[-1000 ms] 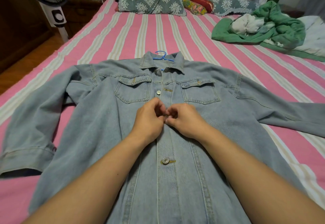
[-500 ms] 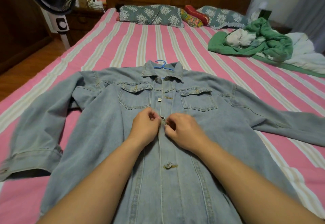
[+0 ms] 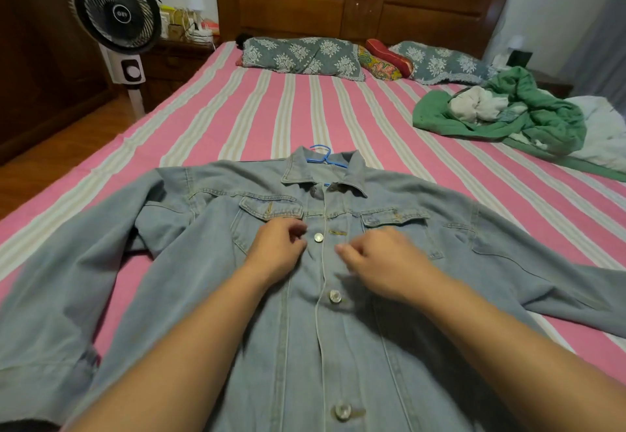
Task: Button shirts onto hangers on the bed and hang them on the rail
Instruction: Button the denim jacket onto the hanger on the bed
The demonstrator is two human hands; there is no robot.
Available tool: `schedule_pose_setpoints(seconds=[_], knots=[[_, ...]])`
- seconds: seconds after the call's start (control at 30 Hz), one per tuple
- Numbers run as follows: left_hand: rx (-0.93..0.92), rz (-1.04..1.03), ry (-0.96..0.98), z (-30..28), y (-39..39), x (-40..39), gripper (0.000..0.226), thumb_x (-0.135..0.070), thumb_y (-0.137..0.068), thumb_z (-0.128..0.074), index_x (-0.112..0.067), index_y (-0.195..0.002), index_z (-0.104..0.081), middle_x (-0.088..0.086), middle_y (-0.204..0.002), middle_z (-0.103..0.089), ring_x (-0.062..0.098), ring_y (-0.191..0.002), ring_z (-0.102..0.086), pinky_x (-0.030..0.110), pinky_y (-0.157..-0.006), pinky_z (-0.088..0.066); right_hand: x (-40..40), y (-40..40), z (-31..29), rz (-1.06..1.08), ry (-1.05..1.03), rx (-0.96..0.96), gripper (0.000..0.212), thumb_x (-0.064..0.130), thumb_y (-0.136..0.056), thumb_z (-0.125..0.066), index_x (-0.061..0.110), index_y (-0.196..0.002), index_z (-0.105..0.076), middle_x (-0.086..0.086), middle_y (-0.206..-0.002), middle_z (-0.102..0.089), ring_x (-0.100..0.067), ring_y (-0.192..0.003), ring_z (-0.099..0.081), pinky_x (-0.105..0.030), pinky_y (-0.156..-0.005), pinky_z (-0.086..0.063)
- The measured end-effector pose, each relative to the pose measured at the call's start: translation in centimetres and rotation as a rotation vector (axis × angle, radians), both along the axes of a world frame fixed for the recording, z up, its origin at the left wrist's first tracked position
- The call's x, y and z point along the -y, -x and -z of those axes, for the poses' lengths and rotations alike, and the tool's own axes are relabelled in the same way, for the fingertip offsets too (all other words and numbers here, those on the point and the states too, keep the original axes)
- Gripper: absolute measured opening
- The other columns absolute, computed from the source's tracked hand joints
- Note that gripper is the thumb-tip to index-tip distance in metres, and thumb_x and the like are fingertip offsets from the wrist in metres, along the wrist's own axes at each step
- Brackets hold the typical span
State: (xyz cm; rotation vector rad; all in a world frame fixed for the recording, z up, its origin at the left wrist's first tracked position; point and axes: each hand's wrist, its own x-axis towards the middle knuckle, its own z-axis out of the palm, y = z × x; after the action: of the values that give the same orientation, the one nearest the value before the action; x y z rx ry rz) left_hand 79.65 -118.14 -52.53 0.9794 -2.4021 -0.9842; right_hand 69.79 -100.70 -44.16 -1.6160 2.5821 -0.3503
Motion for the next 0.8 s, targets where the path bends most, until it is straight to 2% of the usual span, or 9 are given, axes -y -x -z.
schedule_pose_setpoints(seconds=[0.1, 0.17, 0.23, 0.3, 0.4, 0.53, 0.67, 0.73, 0.8], knots=[[-0.048, -0.003, 0.101, 1.5, 0.0, -0.1, 0.025, -0.018, -0.089, -0.067, -0.025, -0.112, -0.073, -0.005, -0.106, -0.065, 0.016, -0.096, -0.064, 0.035, -0.089, -0.054, 4.3, 2.5, 0.7, 0.187, 0.166, 0.082, 0.033, 0.028, -0.094, -0.051, 0.010, -0.067, -0.053, -0.005, -0.065, -0.056, -0.031, -0.072, -0.054, -0.036, -0.058, -0.038], [-0.065, -0.019, 0.109, 1.6, 0.2, 0.0, 0.025, -0.015, -0.090, -0.063, -0.025, -0.111, -0.073, -0.005, -0.108, -0.066, 0.017, -0.102, -0.063, 0.035, -0.092, -0.052, 6.8, 2.8, 2.7, 0.244, 0.124, 0.202, 0.025, 0.035, -0.088, -0.055, 0.011, -0.080, -0.061, -0.009, -0.084, -0.065, -0.031, -0.084, -0.060, -0.033, -0.066, -0.046], [-0.083, -0.052, 0.104, 1.7, 0.4, 0.0, 0.022, -0.015, -0.094, -0.059, -0.024, -0.109, -0.072, -0.002, -0.111, -0.068, 0.018, -0.106, -0.062, 0.036, -0.095, -0.049, 8.0, 2.2, 5.7, 0.314, -0.008, 0.241, 0.044, 0.048, -0.084, -0.059, 0.013, -0.110, -0.061, -0.015, -0.116, -0.058, -0.034, -0.111, -0.055, -0.038, -0.088, -0.048], [-0.092, -0.051, 0.126, 1.6, 0.4, -0.1, 0.020, -0.019, -0.098, -0.056, -0.023, -0.108, -0.072, 0.000, -0.111, -0.067, 0.020, -0.107, -0.061, 0.036, -0.094, -0.048, 8.0, 2.0, 7.6, 0.367, 0.021, 0.191, 0.059, 0.047, -0.084, -0.062, 0.010, -0.129, -0.052, -0.017, -0.132, -0.051, -0.037, -0.125, -0.047, -0.041, -0.103, -0.041], [0.016, -0.003, 0.168, 1.2, 0.4, -0.7, 0.023, -0.033, -0.100, -0.055, -0.027, -0.117, -0.068, 0.000, -0.114, -0.060, 0.020, -0.109, -0.058, 0.038, -0.092, -0.049, 7.1, 3.1, 7.4, 0.383, 0.173, 0.238, 0.033, 0.025, -0.085, -0.064, 0.012, -0.115, -0.062, -0.011, -0.118, -0.064, -0.034, -0.113, -0.056, -0.035, -0.089, -0.044], [0.156, 0.068, 0.196, 0.2, 1.1, -1.2, 0.027, -0.039, -0.096, -0.061, -0.035, -0.123, -0.067, -0.002, -0.114, -0.054, 0.022, -0.111, -0.056, 0.039, -0.096, -0.048, 5.8, 5.0, 6.8, 0.470, 0.336, 0.561, 0.003, 0.015, -0.082, -0.065, 0.017, -0.080, -0.067, 0.003, -0.074, -0.067, -0.021, -0.077, -0.062, -0.028, -0.067, -0.041], [0.328, 0.083, 0.181, -2.2, 3.5, -0.7, 0.013, -0.030, -0.092, -0.069, -0.028, -0.104, -0.070, 0.004, -0.114, -0.064, 0.029, -0.109, -0.062, 0.038, -0.089, -0.051, 5.1, 5.5, 6.1, 0.585, 0.616, 1.058, 0.026, -0.003, -0.076, -0.057, 0.013, -0.056, -0.051, -0.004, -0.054, -0.047, -0.018, -0.053, -0.045, -0.025, -0.053, -0.035], [0.311, 0.050, 0.167, -3.1, 4.9, -1.0, 0.005, -0.020, -0.090, -0.066, -0.025, -0.092, -0.067, 0.007, -0.109, -0.068, 0.031, -0.105, -0.063, 0.036, -0.081, -0.050, 4.7, 5.7, 5.5, 0.595, 0.704, 1.323, 0.012, -0.004, -0.066, -0.053, 0.005, -0.064, -0.045, -0.010, -0.064, -0.040, -0.021, -0.053, -0.040, -0.025, -0.052, -0.032], [0.196, -0.015, 0.131, -3.0, 5.7, -1.6, 0.010, -0.015, -0.088, -0.066, -0.021, -0.082, -0.063, 0.005, -0.097, -0.069, 0.029, -0.098, -0.063, 0.033, -0.074, -0.046, 4.5, 6.0, 5.3, 0.571, 0.677, 1.337, 0.016, -0.003, -0.071, -0.055, 0.008, -0.060, -0.049, -0.011, -0.060, -0.043, -0.021, -0.051, -0.041, -0.028, -0.050, -0.033]])
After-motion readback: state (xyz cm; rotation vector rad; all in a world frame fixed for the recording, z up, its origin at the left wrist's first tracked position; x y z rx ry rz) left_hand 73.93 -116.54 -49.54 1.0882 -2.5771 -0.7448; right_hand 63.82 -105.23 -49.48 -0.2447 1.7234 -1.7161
